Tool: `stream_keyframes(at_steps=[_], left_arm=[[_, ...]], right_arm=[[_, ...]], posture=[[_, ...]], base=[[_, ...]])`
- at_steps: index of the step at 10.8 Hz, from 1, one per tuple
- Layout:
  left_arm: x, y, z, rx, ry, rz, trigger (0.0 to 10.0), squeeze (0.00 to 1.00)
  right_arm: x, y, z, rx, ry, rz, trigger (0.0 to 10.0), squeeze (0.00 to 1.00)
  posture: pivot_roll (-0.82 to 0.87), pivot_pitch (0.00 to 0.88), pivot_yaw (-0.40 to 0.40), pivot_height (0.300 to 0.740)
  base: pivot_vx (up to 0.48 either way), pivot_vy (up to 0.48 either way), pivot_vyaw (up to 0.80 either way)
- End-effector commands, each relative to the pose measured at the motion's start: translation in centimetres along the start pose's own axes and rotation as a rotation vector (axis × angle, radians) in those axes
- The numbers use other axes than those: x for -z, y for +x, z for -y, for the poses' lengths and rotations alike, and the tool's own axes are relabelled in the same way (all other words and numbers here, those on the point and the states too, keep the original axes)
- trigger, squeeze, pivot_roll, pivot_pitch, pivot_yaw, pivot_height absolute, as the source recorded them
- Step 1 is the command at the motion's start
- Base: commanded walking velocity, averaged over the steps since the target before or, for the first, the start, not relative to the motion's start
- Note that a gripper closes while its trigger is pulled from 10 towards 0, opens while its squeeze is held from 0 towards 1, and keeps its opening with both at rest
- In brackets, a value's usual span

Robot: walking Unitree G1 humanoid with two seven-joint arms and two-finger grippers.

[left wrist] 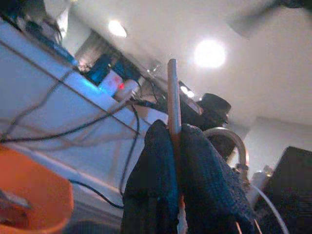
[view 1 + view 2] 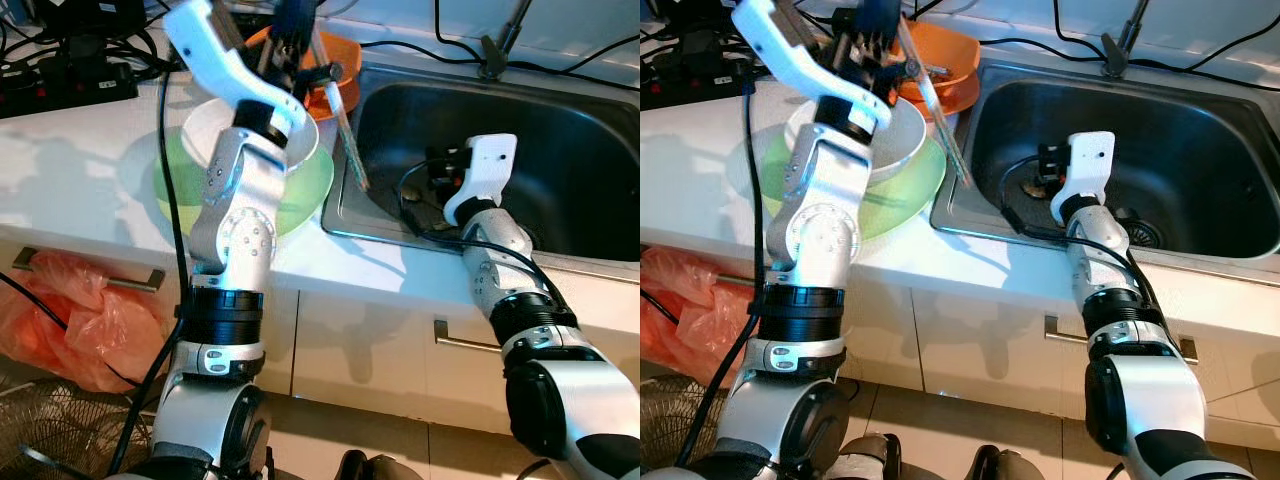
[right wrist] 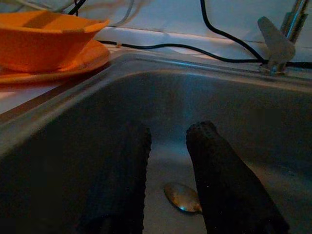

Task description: Kitchen organization

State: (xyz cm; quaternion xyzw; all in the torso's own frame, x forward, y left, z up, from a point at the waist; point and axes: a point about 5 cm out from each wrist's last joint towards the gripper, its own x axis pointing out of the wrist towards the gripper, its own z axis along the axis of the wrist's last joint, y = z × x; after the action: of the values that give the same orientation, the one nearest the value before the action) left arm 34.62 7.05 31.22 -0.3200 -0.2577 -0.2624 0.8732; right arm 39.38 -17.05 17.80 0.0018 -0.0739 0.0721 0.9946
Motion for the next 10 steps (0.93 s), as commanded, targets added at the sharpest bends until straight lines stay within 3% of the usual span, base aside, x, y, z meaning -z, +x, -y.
stream_keyframes(at_steps=[1, 4, 7, 9, 10], left_arm=[[3.3, -0.7, 1.5, -0.002, -0.165, -0.054, 10.0, 0.0], [4.7, -1.4, 2.5, 0.11, -0.239, -0.139, 10.0, 0.0], [5.7, -1.7, 2.5, 0.121, -0.267, -0.185, 10.0, 0.0], [6.6, -1.3, 2.8, 0.113, -0.151, -0.208, 10.0, 0.0], [6.9, -1.3, 2.8, 0.11, -0.128, -0.215, 10.0, 0.0]], right_arm=[[0.0, -0.2, 0.5, 0.017, 0.001, 0.002, 10.0, 0.0], [-0.5, -0.2, 0.5, 0.001, 0.036, 0.04, 10.0, 0.0], [-1.0, -0.2, 0.8, -0.006, 0.075, 0.07, 10.0, 0.0], [-1.8, -0.5, 3.0, 0.049, 0.126, 0.099, 10.0, 0.0], [-1.9, -0.6, 3.2, 0.053, 0.125, 0.104, 10.0, 0.0]], posture=[[0.19, 0.144, -0.064, 0.74], [0.18, 0.142, -0.062, 0.74], [0.18, 0.136, -0.06, 0.74], [0.17, 0.128, -0.056, 0.74], [0.16, 0.125, -0.054, 0.74]], base=[[0.0, 0.0, 0.0], [0.0, 0.0, 0.0], [0.0, 0.0, 0.0], [0.0, 0.0, 0.0], [0.0, 0.0, 0.0]])
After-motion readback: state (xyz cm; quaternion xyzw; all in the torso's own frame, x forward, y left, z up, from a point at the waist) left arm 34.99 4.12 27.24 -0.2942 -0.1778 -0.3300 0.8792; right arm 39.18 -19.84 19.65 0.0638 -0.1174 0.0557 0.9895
